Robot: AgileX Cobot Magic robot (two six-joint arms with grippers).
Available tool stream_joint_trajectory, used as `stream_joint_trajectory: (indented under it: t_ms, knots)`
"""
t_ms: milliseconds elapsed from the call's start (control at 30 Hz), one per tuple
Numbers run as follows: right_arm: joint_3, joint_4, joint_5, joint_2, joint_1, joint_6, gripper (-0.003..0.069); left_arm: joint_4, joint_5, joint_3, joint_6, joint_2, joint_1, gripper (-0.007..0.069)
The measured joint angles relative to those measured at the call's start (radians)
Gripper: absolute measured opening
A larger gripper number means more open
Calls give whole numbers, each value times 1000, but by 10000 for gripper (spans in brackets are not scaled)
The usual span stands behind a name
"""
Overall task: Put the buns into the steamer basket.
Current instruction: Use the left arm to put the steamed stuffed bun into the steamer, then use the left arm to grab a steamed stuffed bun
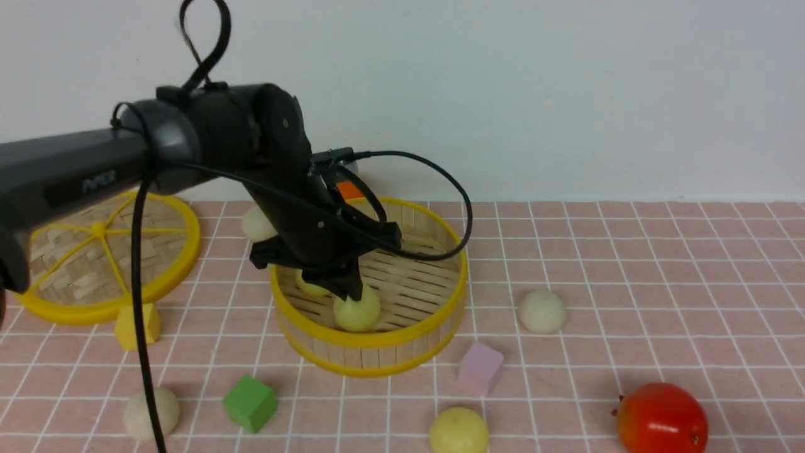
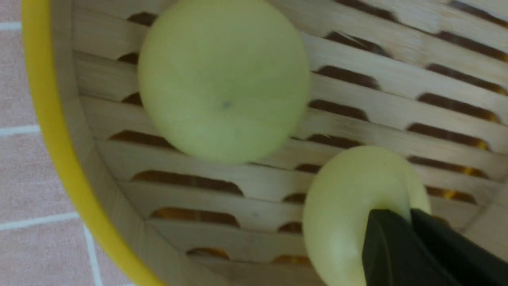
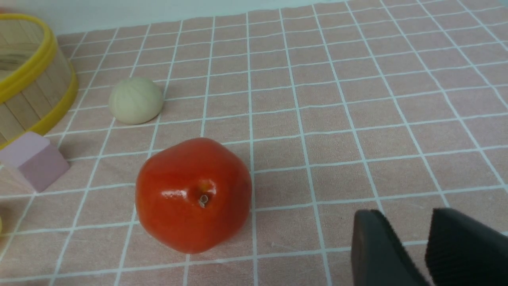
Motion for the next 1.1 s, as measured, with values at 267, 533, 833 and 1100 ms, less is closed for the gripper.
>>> stream_joint_trajectory:
  t_ms: [267,533,833,1100]
  knots:
    - [0,0,0,0,0,0,239,55,11,-9,-13,-15,-2,244]
    - [0,0,0,0,0,0,239,309,220,19,-97,-273,-2,362]
    - [0,0,0,0,0,0,239,420,155,527,-291,-569,105,244]
    - [0,0,0,0,0,0,239,291,-69,651,-196,-547,345,240]
